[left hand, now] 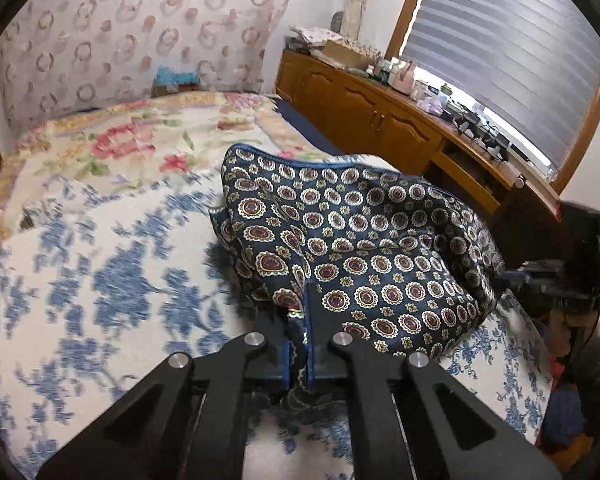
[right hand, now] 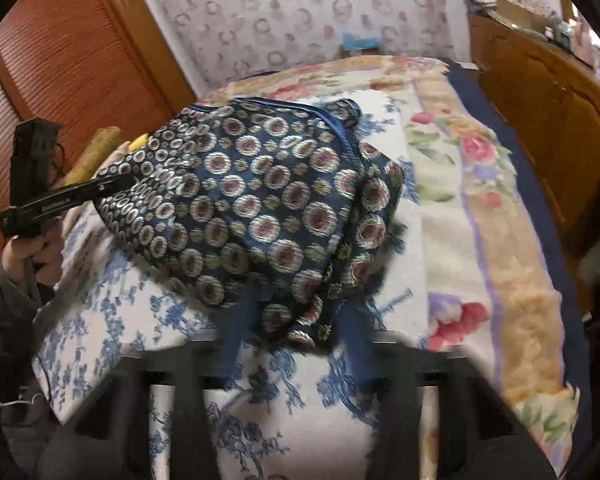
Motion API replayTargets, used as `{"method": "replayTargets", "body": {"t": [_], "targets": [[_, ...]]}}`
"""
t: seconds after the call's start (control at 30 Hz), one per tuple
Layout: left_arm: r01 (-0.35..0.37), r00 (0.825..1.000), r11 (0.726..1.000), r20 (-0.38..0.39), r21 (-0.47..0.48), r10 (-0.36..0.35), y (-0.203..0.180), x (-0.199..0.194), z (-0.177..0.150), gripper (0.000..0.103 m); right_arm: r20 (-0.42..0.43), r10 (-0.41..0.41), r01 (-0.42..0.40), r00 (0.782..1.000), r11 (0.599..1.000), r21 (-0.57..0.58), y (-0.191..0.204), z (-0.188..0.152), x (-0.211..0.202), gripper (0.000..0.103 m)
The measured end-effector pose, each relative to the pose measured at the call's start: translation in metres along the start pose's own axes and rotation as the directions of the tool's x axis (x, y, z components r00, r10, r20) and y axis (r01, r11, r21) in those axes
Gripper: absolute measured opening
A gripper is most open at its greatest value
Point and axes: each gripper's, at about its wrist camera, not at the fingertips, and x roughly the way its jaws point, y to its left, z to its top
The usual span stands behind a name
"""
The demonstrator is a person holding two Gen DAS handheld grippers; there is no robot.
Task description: Fold small clothes
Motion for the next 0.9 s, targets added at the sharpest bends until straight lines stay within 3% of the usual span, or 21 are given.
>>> {"method": "replayTargets", "body": {"t": [0.1,0.2,0.33,0.47,0.57,0.7,0.83,0.9], "targets": [[-0.029,1.0,1.0,0.002,0.009,0.029,0.005,-0.011,-0.005,0.003,0.104,-0.101,0.104,0.989,0.994,-0.033,0.001,0.013,-0.024,0.0],[-0.044,0.999,0.999,-0.02,0.018,0.044,0.007,-0.015,-0.016,0.003,0.226,-0.183,0.185,0.957,0.983,0.012,-0.001,0.028,-0.06,0.0],[-0.035,0.998,0.999,-0.047,-0.004,0.035,0.011,-0.019,-0.027,0.011,0.192,-0.177,0.179,0.965,0.984,0.007,-0.001,0.035,-0.052,0.0],[-0.06,0.998,0.998,-0.015,0.006,0.06,0.013,-0.03,-0.023,0.029,0.152,-0.15,0.153,0.977,0.988,-0.006,0.002,0.043,-0.031,0.038],[-0.074,0.997,0.997,0.006,-0.017,0.074,0.024,-0.028,-0.008,0.039,0.118,-0.145,0.149,0.982,0.988,-0.032,0.008,0.055,-0.007,0.049],[-0.056,0.998,0.998,-0.04,-0.03,0.055,0.042,-0.004,0.007,0.041,0.053,-0.134,0.136,0.99,0.991,-0.022,-0.001,0.063,0.032,0.056],[-0.055,0.991,0.995,-0.129,-0.086,0.044,0.058,0.027,0.01,0.041,-0.002,-0.069,0.069,0.998,0.998,0.013,-0.009,0.07,0.058,0.061],[-0.068,0.99,0.995,-0.128,-0.074,0.058,0.056,0.031,0.008,0.042,-0.01,-0.038,0.038,0.999,0.999,0.029,-0.009,0.072,0.064,0.062]]}}
